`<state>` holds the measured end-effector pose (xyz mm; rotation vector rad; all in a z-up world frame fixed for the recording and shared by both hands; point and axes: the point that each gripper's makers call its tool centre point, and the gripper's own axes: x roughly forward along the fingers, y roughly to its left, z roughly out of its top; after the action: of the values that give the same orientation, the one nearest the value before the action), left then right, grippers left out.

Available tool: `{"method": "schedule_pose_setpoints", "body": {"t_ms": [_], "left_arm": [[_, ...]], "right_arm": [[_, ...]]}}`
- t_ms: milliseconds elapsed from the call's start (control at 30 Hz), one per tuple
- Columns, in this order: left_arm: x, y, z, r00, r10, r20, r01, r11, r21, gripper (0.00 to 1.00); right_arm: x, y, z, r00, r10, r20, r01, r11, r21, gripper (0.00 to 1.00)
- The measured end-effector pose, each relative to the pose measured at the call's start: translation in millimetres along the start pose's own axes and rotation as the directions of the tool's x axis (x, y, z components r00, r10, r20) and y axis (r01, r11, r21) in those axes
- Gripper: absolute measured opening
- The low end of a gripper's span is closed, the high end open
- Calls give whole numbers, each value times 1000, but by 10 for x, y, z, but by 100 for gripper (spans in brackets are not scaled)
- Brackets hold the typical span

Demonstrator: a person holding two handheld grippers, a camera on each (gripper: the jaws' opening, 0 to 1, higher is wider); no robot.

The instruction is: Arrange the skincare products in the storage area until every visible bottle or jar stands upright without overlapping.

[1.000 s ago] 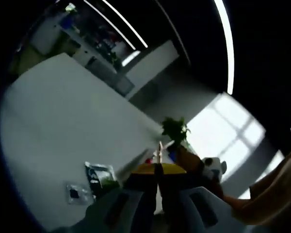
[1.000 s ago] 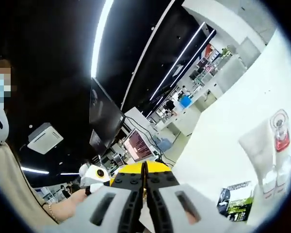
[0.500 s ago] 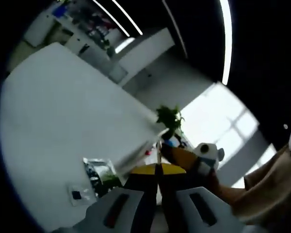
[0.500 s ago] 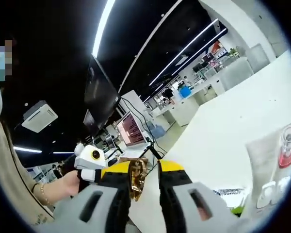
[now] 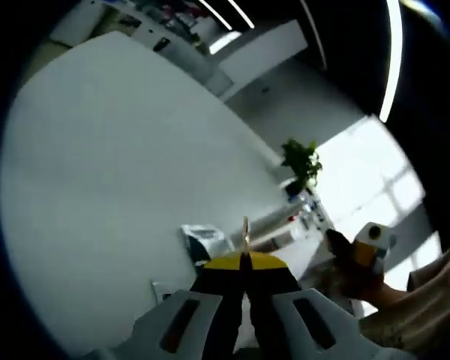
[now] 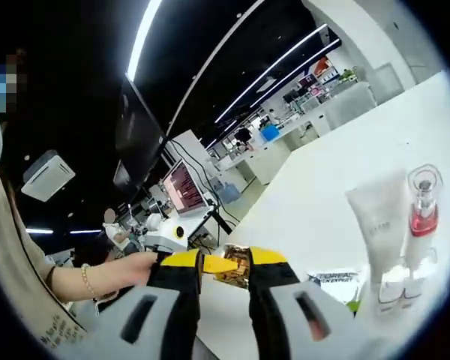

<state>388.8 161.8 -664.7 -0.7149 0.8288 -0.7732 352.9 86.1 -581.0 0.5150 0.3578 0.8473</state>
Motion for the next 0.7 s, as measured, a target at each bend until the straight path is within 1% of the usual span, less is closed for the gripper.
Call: {"method": "schedule_pose_setpoints", "body": {"t_ms": [67,100,133,167,200,233,267,333,367,400,433,467,500,533,567,600,633,667,700], "left_arm": [[65,91,-6,1000,14,-18,-14,1000,-9,0],[126,171,-19,999,28,-38,-28,999,-15,0],[160,213,-22,998,34,-47,-35,999,-16,0],[209,264,-43,997,39,-70,-41,999,-15,0],[237,301,-66,995,47,-85,-48,999,-11,0],[285,371,-88,993,66,-102,-68,998,-17,0],[311,409,-123,989,74,-124,-76,997,-9,0],[376,491,-163,985,96,-146,-97,995,-2,0],[388,507,-173,983,99,-152,-101,995,-1,0],[404,529,-188,981,104,-161,-106,994,-6,0],[440,579,-199,980,111,-167,-114,993,-11,0],[447,588,-202,979,112,-169,-116,993,-13,0],[464,619,-208,979,113,-171,-120,992,-29,0],[484,649,-210,978,116,-172,-125,991,-45,0],[492,665,-211,978,118,-173,-128,991,-44,0],[504,687,-216,977,121,-176,-131,990,-47,0],[512,706,-222,976,124,-180,-136,989,-55,0],[519,724,-228,975,126,-184,-139,989,-57,0],[524,762,-234,973,136,-188,-150,987,-61,0]], "right_arm": [[-13,-33,-35,1000,-9,-16,9,1000,-17,26],[-24,-72,-86,999,-23,-44,21,998,-52,27],[-23,-88,-119,998,-29,-61,25,997,-78,27],[-22,-97,-150,997,-32,-76,25,995,-97,28],[-14,-107,-210,994,-36,-105,23,992,-126,29],[-1,-116,-264,991,-36,-132,15,988,-156,30],[19,-141,-351,983,-46,-175,10,979,-203,30],[64,-170,-461,972,-56,-226,-5,965,-264,32],[102,-209,-545,961,-73,-265,-14,950,-311,32],[115,-222,-567,958,-78,-275,-16,946,-324,33],[190,-290,-682,941,-100,-324,-34,922,-385,34],[228,-344,-743,928,-123,-351,-38,907,-419,34],[300,-381,-800,919,-133,-371,-50,894,-445,36],[342,-407,-834,912,-143,-383,-55,885,-462,36],[425,-459,-854,910,-161,-382,-50,873,-485,36],[479,-491,-873,907,-173,-385,-47,866,-498,36],[524,-553,-900,895,-204,-397,-38,852,-522,36],[597,-625,-924,883,-236,-406,-39,825,-563,36],[661,-647,-932,882,-243,-403,-44,811,-584,36]]}}
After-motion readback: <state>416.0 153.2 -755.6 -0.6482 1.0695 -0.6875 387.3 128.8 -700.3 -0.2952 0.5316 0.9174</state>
